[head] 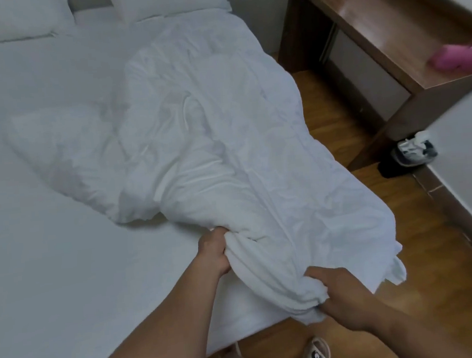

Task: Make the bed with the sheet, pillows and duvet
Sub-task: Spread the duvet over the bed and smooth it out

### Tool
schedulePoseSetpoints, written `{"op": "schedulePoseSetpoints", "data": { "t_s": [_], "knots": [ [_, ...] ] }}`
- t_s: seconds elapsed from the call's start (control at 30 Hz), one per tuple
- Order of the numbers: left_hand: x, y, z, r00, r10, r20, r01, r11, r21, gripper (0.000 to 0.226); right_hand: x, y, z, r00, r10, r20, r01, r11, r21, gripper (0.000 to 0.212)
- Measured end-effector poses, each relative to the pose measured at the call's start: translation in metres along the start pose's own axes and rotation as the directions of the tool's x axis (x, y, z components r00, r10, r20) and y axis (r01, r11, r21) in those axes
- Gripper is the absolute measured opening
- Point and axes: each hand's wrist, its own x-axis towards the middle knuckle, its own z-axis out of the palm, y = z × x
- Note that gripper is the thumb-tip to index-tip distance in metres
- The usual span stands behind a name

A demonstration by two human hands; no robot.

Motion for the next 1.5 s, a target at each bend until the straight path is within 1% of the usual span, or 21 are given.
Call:
{"op": "schedulePoseSetpoints", "data": {
  "t_s": [0.07,0.13,0.17,0.23,0.33,0.43,0.5,0.6,0.63,0.7,0.73,0.8,0.87,0.93,1.03,1.07,1.17,1.23,1.33,1.4,1.5],
  "knots": [
    [-0.011,0.005,-0.014,0.994,0.104,-0.04,-0.099,0.991,0.094,0.019,0.005,-0.008,0.018,0.997,0.064,0.033,-0.061,0.994,-0.086,0.012],
    [-0.025,0.006,-0.03,0.972,0.21,-0.103,-0.187,0.962,0.197,0.01,0.007,-0.021,0.032,0.989,0.125,0.076,-0.105,0.967,-0.234,0.048],
    [-0.033,0.004,-0.038,0.958,0.256,-0.126,-0.221,0.945,0.241,0.009,0.006,-0.03,0.041,0.986,0.133,0.097,-0.105,0.961,-0.254,0.068],
    [-0.053,-0.01,-0.052,0.934,0.333,-0.13,-0.282,0.91,0.304,0.011,0.007,-0.058,0.061,0.994,0.066,0.083,-0.051,0.984,-0.171,0.095],
    [-0.106,-0.049,-0.057,0.905,0.419,-0.073,-0.37,0.86,0.352,0.017,0.01,-0.099,0.1,0.996,-0.062,-0.058,0.049,0.978,-0.203,0.109],
    [-0.156,-0.089,-0.067,0.873,0.487,-0.011,-0.459,0.83,0.315,0.028,-0.004,-0.119,0.128,0.966,-0.149,-0.211,0.083,0.953,-0.291,0.092],
    [-0.175,-0.106,-0.083,0.893,0.448,-0.041,-0.431,0.878,0.21,0.025,-0.028,-0.116,0.135,0.966,-0.184,-0.179,0.137,0.959,-0.247,0.075],
    [-0.185,-0.12,-0.107,0.957,0.276,-0.09,-0.281,0.958,-0.056,0.006,-0.066,-0.106,0.118,0.959,-0.259,-0.111,0.232,0.95,-0.211,0.055],
    [-0.184,-0.118,-0.111,0.974,0.211,-0.083,-0.222,0.963,-0.156,0.013,-0.075,-0.104,0.112,0.95,-0.3,-0.092,0.273,0.934,-0.231,0.051],
    [-0.176,-0.102,-0.115,0.992,0.121,0.039,-0.104,0.947,-0.304,0.027,-0.091,-0.107,0.101,0.929,-0.364,-0.072,0.342,0.914,-0.218,0.042],
    [-0.169,-0.091,-0.113,0.987,0.11,0.121,-0.07,0.952,-0.297,0.028,-0.098,-0.109,0.096,0.917,-0.392,-0.072,0.371,0.906,-0.202,0.038],
    [-0.156,-0.068,-0.102,0.981,0.062,0.183,-0.038,0.991,-0.131,0.038,-0.11,-0.108,0.088,0.91,-0.404,-0.09,0.387,0.907,-0.164,0.034],
    [-0.151,-0.053,-0.091,0.972,-0.008,0.234,0.013,1.0,-0.018,0.045,-0.117,-0.103,0.08,0.934,-0.339,-0.111,0.329,0.939,-0.102,0.033],
    [-0.15,-0.047,-0.085,0.98,0.02,0.198,-0.016,1.0,-0.02,0.045,-0.115,-0.094,0.077,0.964,-0.228,-0.136,0.217,0.972,-0.091,0.035],
    [-0.159,-0.05,-0.096,0.982,0.182,0.048,-0.177,0.98,-0.09,0.041,-0.11,-0.098,0.098,0.993,0.0,-0.12,-0.04,0.943,-0.331,0.05],
    [-0.165,-0.054,-0.104,0.976,0.217,0.009,-0.216,0.973,-0.081,0.038,-0.107,-0.109,0.115,0.986,0.011,-0.166,-0.072,0.929,-0.364,0.063],
    [-0.19,-0.059,-0.133,0.958,0.283,-0.036,-0.282,0.959,0.029,0.028,-0.079,-0.171,0.176,0.949,-0.071,-0.308,-0.008,0.968,-0.249,0.091],
    [-0.199,-0.048,-0.158,0.95,0.31,-0.019,-0.307,0.946,0.103,0.026,-0.048,-0.214,0.207,0.923,-0.106,-0.369,-0.004,0.958,-0.287,0.093],
    [-0.189,-0.014,-0.205,0.939,0.337,0.066,-0.343,0.93,0.135,0.031,-0.008,-0.254,0.22,0.926,-0.087,-0.367,-0.024,0.958,-0.286,0.074],
    [-0.175,0.008,-0.23,0.963,0.24,0.12,-0.244,0.97,0.022,0.032,0.002,-0.268,0.214,0.938,-0.096,-0.334,0.008,0.967,-0.254,0.058],
    [-0.145,0.033,-0.25,0.978,-0.004,0.208,0.042,0.983,-0.179,0.044,-0.01,-0.275,0.205,0.943,-0.143,-0.301,0.042,0.947,-0.318,0.042]
  ]
}}
